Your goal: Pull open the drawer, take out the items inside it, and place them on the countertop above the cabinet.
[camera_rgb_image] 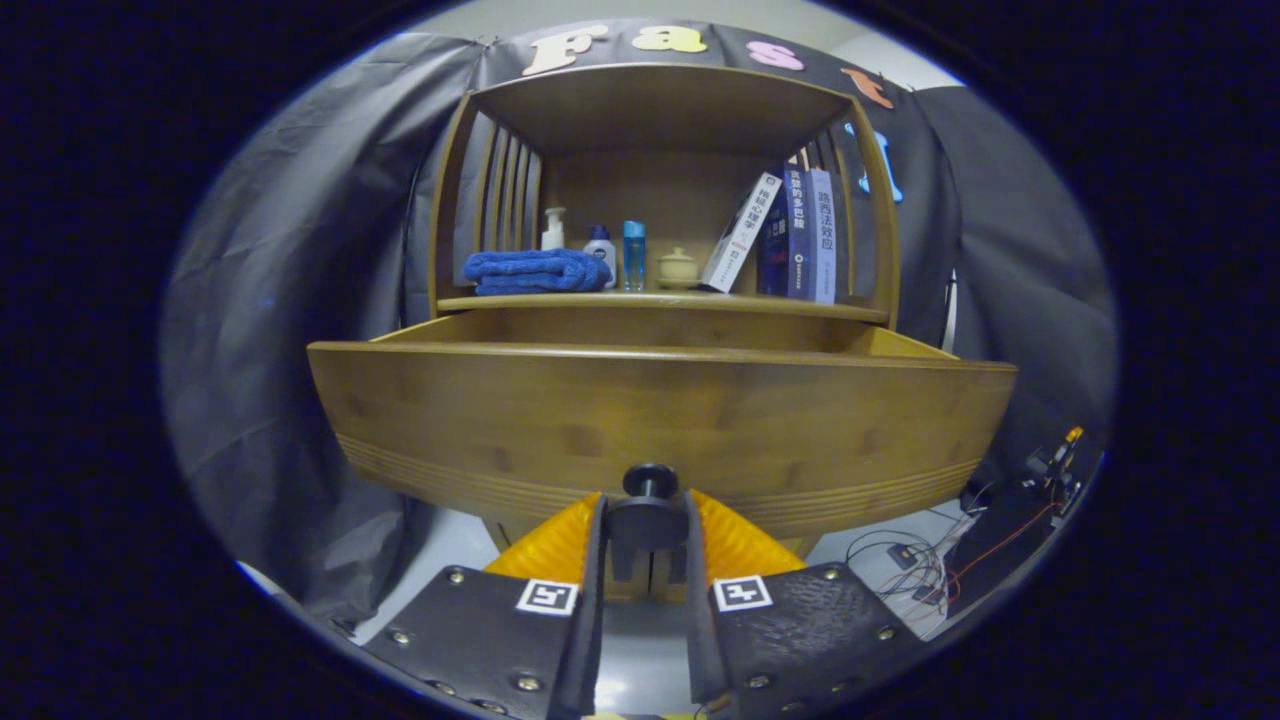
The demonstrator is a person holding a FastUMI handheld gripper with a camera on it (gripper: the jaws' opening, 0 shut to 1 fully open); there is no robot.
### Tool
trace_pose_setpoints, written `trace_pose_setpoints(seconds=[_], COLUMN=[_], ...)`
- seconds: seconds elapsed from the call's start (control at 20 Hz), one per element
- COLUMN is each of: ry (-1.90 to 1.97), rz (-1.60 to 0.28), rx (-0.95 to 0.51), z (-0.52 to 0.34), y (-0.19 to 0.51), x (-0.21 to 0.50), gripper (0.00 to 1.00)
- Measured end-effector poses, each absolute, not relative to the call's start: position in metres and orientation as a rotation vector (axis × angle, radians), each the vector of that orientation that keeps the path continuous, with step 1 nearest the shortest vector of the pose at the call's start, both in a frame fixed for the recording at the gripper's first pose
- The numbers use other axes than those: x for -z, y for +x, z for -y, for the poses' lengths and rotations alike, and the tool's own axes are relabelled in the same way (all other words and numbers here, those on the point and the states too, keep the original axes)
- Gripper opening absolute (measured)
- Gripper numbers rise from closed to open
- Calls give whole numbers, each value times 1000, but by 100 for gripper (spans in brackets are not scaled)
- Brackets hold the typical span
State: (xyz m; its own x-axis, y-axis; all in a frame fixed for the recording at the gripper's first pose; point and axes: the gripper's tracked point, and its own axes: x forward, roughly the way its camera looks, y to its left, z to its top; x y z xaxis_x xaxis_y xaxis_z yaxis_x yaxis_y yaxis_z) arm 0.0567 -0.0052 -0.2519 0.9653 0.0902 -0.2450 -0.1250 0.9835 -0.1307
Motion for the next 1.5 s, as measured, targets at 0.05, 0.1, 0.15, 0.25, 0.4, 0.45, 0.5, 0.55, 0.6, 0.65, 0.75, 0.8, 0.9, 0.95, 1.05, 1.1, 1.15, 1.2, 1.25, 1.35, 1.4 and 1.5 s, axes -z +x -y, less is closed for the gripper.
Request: trace_pose_setpoints(seconds=[0.05, 0.1, 0.15, 0.25, 0.4, 0.45, 0.5, 0.55, 0.6, 0.65, 0.75, 0.8, 0.9, 0.95, 1.05, 1.1, 1.15, 1.2, 1.25, 1.35, 1.4, 1.5], ry=[-138, -134, -127, -127, -146, -161, -182, -194, -202, -206, -208, -208, -214, -220, -234, -234, -228, -221, -219, -199, -192, -164], rz=[-227, -213, -209, -251, -239, -210, -194, -181, -174, -169, -153, -146, -140, -147, -179, -194, -210, -231, -263, -344, -399, -505], rx=[-109, -105, -104, -98, -70, -54, -45, -52, -63, -65, -42, -33, -31, -40, -32, -35, -41, -44, -41, -39, -23, 21], z=[5, 6, 6, 7, 10, 14, 17, 16, 12, 12, 18, 19, 17, 13, 14, 11, 8, 7, 8, 9, 12, 17], y=[50, 45, 44, 45, 39, 40, 39, 40, 42, 44, 52, 58, 71, 80, 99, 110, 120, 129, 138, 157, 165, 183], x=[250, 250, 249, 253, 229, 214, 201, 189, 182, 174, 154, 147, 133, 129, 125, 125, 126, 130, 135, 147, 154, 167], gripper=[35, 35, 35, 35, 48, 55, 61, 68, 74, 78, 86, 90, 98, 98, 98, 98, 99, 99, 99, 99, 99, 99])
